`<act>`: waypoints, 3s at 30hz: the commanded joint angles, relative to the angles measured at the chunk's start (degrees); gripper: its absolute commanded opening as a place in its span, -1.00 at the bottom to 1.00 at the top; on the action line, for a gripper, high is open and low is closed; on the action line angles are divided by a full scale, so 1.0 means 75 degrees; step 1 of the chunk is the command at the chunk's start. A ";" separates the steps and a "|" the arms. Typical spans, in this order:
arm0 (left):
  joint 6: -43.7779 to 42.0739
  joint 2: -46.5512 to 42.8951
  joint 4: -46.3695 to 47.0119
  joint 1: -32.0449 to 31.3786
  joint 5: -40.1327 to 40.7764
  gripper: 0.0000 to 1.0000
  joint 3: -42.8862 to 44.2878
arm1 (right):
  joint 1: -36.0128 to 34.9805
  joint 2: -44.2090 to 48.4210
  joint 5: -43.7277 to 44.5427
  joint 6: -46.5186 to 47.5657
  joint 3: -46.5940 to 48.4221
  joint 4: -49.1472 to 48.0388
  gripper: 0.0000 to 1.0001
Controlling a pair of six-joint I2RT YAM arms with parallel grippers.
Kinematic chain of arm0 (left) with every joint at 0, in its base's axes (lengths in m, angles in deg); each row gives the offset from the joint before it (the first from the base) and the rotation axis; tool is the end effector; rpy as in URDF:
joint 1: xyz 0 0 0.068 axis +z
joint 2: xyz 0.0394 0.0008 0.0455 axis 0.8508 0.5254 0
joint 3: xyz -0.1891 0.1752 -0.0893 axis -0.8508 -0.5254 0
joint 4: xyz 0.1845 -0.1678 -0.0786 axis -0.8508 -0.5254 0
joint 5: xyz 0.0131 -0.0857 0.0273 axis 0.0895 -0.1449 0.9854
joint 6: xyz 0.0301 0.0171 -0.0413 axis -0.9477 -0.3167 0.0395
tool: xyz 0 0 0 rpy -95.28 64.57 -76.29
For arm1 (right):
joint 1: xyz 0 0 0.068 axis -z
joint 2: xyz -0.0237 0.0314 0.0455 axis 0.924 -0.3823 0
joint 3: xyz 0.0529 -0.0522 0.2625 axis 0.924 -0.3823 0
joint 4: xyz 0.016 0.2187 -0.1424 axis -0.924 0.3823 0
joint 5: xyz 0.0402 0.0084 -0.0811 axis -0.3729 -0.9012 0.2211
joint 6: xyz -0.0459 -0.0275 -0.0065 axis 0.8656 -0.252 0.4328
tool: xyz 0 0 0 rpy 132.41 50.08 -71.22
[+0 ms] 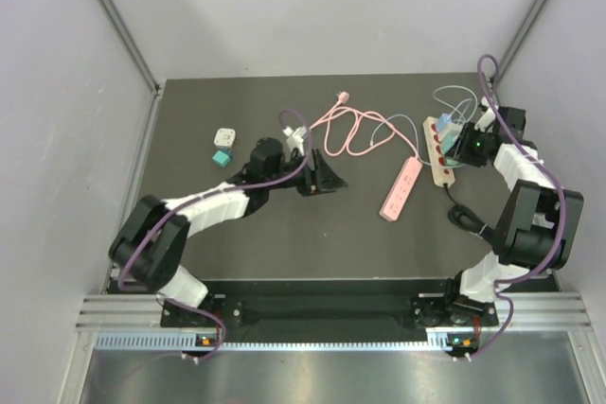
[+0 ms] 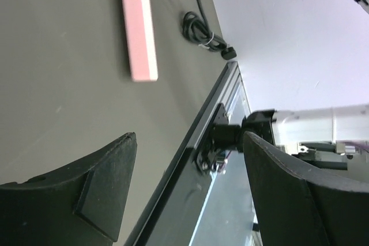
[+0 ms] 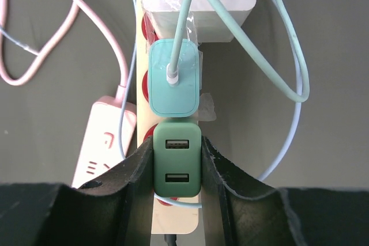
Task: Pull the plug off the socket
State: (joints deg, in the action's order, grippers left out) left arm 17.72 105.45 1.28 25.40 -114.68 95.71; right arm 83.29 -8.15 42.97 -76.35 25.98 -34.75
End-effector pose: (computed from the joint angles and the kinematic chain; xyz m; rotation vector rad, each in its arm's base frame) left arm 0.2567 -0.1922 0.2268 0.1580 2.1696 -1.5708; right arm 0.3306 -0.0803 0.2231 0.2524 2.3872 0.3448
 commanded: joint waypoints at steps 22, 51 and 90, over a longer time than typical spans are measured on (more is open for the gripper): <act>0.0534 0.5276 0.0232 -0.2257 0.1456 0.55 0.5721 | -0.0508 0.0979 -0.1754 -0.2216 -0.0394 -0.0822 -1.00; 0.0229 0.6062 -0.0612 -0.2527 0.3438 -0.03 0.6472 | -0.1376 0.1846 -0.1261 -0.1853 -0.0957 -0.1150 -1.00; 0.0264 0.5593 0.1544 -0.2386 0.2816 -0.63 0.5324 | -0.1341 0.1929 -0.3230 -0.1583 -0.1367 -0.1514 -1.00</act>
State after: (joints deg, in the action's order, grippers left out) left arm 20.78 147.81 5.13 7.32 -92.60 134.49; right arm 74.09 5.18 30.53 -86.12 12.65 -43.08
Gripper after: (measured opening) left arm 0.396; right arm 0.313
